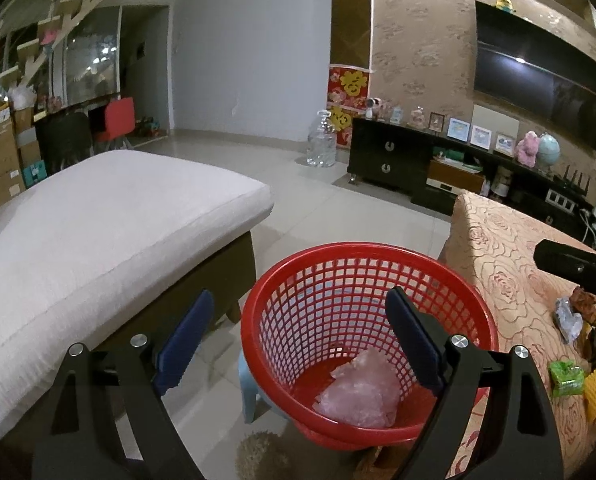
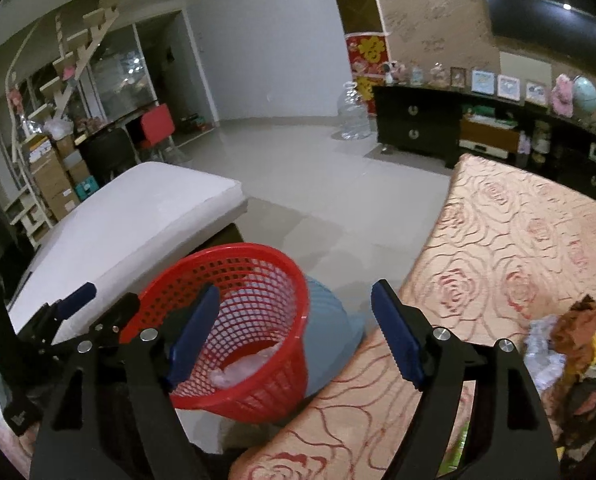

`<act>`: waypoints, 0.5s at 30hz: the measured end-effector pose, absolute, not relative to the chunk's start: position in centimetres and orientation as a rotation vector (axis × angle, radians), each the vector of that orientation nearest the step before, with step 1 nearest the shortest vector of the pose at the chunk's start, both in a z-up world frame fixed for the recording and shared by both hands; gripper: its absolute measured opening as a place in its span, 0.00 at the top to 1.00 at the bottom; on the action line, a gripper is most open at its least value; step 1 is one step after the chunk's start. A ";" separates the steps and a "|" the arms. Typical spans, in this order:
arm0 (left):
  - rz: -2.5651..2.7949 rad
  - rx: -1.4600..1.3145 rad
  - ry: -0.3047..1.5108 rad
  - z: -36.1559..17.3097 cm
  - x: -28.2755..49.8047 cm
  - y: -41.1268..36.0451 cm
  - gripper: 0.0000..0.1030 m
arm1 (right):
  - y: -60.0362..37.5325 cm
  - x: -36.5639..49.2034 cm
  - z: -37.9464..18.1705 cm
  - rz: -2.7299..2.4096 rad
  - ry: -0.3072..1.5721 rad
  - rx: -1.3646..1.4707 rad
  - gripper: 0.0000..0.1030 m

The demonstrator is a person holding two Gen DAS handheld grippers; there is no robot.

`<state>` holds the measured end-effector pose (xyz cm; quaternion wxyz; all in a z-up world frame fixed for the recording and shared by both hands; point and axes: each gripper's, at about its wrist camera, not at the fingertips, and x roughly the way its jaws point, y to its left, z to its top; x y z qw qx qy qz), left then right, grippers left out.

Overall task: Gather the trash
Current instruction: 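Move both tools back to the table and grasp the green snack packet with the left tool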

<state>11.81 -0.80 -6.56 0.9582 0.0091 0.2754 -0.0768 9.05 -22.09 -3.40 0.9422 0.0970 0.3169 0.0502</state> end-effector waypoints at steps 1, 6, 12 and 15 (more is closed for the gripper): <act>-0.160 0.022 0.555 -6.5 11.7 -0.9 0.18 | -22.4 8.6 -3.2 0.090 0.638 0.188 0.27; -0.183 0.032 0.543 -6.5 10.9 -1.4 0.18 | -23.6 6.9 -2.7 0.037 0.605 0.149 0.26; -0.213 0.039 0.533 -6.3 10.5 -2.5 0.18 | -26.4 4.2 -2.7 -0.038 0.592 0.166 0.25; -0.227 0.044 0.529 -6.2 10.3 -3.1 0.18 | -28.2 2.3 -2.9 -0.086 0.594 0.193 0.25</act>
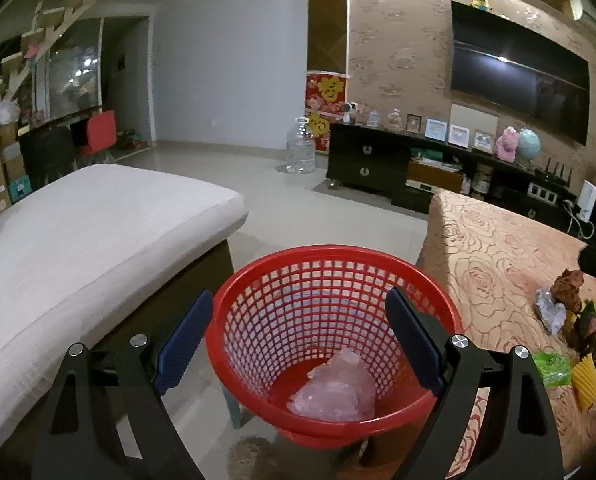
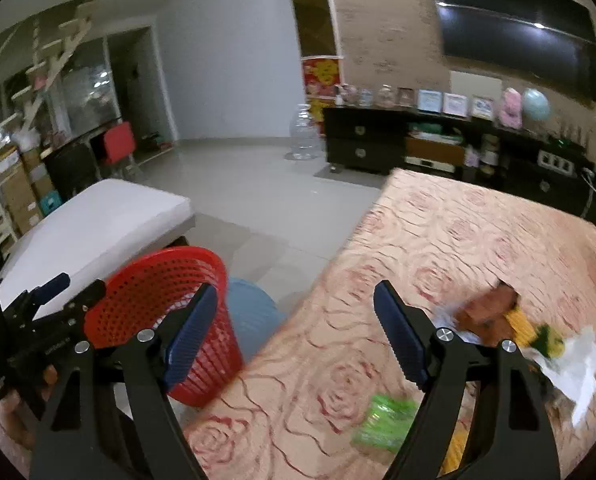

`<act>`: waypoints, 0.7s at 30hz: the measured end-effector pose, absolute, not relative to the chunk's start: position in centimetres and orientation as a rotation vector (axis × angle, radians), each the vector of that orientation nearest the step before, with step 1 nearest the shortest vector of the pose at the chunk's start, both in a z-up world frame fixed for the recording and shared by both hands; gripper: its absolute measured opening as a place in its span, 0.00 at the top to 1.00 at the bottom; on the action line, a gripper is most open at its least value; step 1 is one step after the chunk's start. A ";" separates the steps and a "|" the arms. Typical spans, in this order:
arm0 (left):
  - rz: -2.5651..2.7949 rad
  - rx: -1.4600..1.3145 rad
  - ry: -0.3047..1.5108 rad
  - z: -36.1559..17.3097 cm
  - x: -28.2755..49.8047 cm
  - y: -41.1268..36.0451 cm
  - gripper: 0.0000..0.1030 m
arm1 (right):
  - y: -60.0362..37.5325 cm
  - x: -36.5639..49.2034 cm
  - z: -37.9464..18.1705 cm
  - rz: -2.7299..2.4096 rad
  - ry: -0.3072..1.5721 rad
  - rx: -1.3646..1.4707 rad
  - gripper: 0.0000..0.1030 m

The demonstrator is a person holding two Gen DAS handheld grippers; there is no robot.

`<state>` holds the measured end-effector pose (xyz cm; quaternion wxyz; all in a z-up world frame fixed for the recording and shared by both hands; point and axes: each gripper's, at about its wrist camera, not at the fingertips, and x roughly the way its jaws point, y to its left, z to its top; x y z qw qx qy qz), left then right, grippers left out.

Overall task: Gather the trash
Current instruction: 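Move both tools back to the table and grasp the green snack packet with the left tool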

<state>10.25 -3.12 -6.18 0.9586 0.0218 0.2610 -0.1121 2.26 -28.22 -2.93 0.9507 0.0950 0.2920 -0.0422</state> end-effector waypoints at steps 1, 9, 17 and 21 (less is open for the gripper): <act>-0.232 0.045 0.529 -6.2 10.2 -3.2 0.18 | -28.6 1.5 -3.1 -0.098 0.593 0.197 0.25; -0.275 0.047 0.530 -6.3 9.3 -4.4 0.18 | -33.4 -4.4 -4.6 -0.263 0.594 0.231 0.20; -0.368 0.090 0.526 -6.6 7.4 -7.9 0.18 | -38.0 -9.0 -6.0 -0.420 0.606 0.279 0.15; -0.431 0.124 0.538 -7.1 6.4 -10.5 0.18 | -40.2 -10.4 -6.5 -0.477 0.607 0.322 0.14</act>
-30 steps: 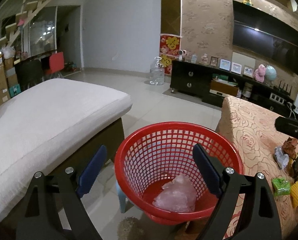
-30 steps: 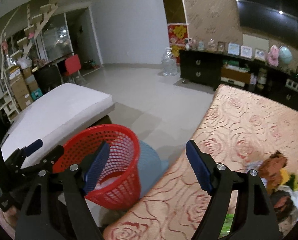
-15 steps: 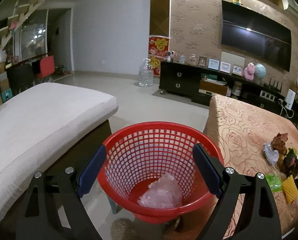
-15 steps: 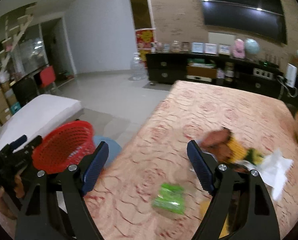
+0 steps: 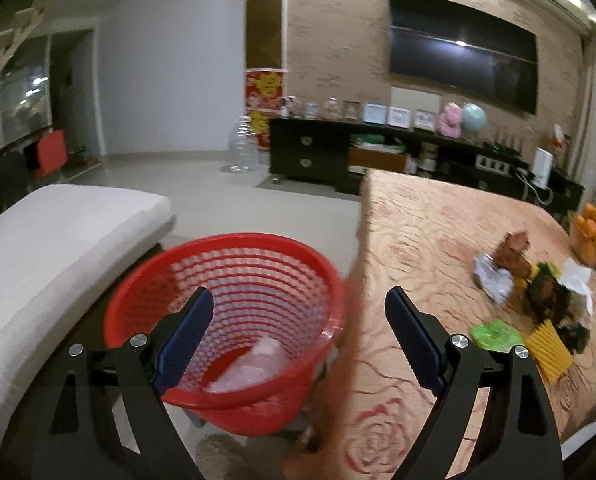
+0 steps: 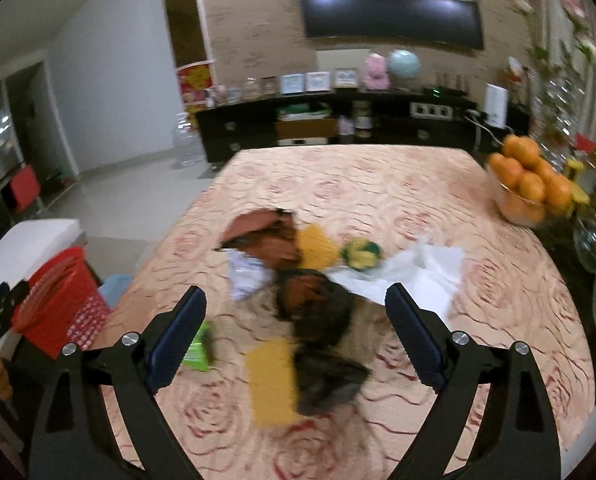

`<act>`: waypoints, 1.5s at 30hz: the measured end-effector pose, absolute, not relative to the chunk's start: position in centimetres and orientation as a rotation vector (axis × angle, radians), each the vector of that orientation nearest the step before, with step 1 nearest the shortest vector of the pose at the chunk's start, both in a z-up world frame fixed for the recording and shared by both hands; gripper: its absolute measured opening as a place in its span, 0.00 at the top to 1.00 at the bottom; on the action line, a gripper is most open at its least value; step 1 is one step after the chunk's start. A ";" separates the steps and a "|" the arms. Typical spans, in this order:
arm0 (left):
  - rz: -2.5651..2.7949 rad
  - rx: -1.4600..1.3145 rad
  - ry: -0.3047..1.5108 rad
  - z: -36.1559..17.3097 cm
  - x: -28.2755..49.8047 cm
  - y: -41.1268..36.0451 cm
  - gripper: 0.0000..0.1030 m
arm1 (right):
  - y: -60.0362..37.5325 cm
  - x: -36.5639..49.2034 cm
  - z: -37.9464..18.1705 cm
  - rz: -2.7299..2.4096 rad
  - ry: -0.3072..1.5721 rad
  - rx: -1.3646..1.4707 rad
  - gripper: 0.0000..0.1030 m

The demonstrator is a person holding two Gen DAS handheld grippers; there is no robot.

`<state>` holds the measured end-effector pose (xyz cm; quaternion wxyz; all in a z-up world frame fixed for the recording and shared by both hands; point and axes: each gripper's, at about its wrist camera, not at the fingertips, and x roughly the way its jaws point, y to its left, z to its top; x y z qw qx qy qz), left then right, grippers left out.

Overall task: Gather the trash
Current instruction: 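Move both tools back to the table and grasp the green snack packet with the left tool, then grasp the black plastic bag with the right tool while the left tool holds the green packet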

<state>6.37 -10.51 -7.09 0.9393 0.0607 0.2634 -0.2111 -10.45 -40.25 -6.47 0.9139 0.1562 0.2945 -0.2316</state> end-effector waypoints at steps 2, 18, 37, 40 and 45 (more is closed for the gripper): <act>-0.472 0.141 0.552 -7.5 5.8 -12.1 0.18 | -41.2 -11.1 -6.7 -0.499 0.604 0.343 0.14; -0.805 0.279 0.759 -12.5 2.7 -26.0 0.18 | -44.4 -13.9 -7.1 -0.555 0.577 0.453 0.14; -0.847 0.277 0.877 -16.9 4.7 -30.4 0.57 | -47.1 -15.1 -8.7 -0.610 0.598 0.545 0.14; -0.845 0.278 0.860 -16.4 4.4 -29.8 0.57 | -47.9 -15.5 -9.1 -0.634 0.596 0.571 0.14; -0.824 0.277 0.794 -14.7 3.8 -28.3 0.57 | -48.8 -15.9 -9.7 -0.673 0.603 0.579 0.14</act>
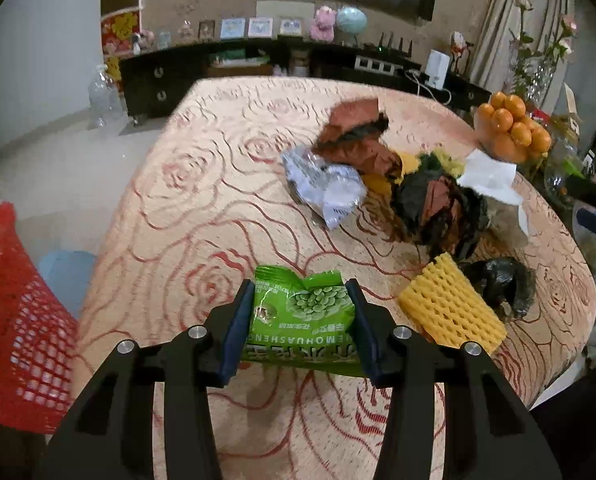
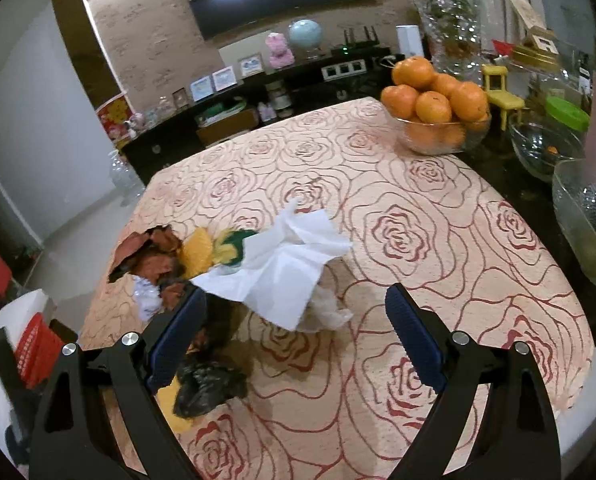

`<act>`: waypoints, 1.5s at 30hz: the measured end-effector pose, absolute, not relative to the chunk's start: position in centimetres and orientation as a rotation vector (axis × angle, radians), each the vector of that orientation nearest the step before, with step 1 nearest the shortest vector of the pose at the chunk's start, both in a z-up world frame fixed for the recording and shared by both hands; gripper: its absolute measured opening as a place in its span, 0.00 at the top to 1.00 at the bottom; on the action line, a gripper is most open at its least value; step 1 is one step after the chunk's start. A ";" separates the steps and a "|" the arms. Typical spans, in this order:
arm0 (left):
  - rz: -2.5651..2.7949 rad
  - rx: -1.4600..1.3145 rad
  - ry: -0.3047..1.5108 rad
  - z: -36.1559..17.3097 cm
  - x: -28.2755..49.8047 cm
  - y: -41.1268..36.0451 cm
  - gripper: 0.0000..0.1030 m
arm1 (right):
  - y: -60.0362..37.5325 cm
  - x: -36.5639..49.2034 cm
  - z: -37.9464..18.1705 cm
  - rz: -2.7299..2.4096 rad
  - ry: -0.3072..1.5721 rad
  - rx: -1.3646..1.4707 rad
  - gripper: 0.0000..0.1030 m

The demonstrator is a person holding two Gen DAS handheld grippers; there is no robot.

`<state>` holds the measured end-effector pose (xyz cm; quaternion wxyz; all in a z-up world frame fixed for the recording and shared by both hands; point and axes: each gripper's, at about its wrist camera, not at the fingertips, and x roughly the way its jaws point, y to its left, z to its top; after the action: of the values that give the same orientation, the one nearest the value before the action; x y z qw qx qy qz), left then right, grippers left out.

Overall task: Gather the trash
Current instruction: 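Grasp the black plastic bag with the right tool while the left tool holds the green packet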

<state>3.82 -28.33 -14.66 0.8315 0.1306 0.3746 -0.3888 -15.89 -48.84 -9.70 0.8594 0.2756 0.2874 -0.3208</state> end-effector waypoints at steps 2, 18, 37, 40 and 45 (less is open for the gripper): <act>-0.816 0.267 0.780 -14.0 3.8 -27.6 0.57 | -49.3 -16.0 -10.0 -0.686 0.607 0.588 0.14; -0.739 0.187 0.749 -11.5 5.7 -23.5 0.57 | -45.1 -10.8 -12.4 -0.412 0.733 0.490 0.19; -0.724 0.187 0.727 -11.0 5.9 -22.8 0.57 | -42.2 -8.3 -15.1 -0.315 0.859 0.445 0.63; -0.719 0.186 0.714 -10.7 5.9 -22.6 0.57 | -42.5 -9.0 -13.9 -0.322 0.813 0.452 0.63; -0.717 0.172 0.695 -10.0 5.7 -22.1 0.57 | -41.7 -9.5 -11.7 -0.307 0.737 0.418 0.63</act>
<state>5.74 -22.09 -10.03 0.8744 0.0823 0.3328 -0.3434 -9.45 -41.73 -11.68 0.9002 0.2022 0.3560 -0.1484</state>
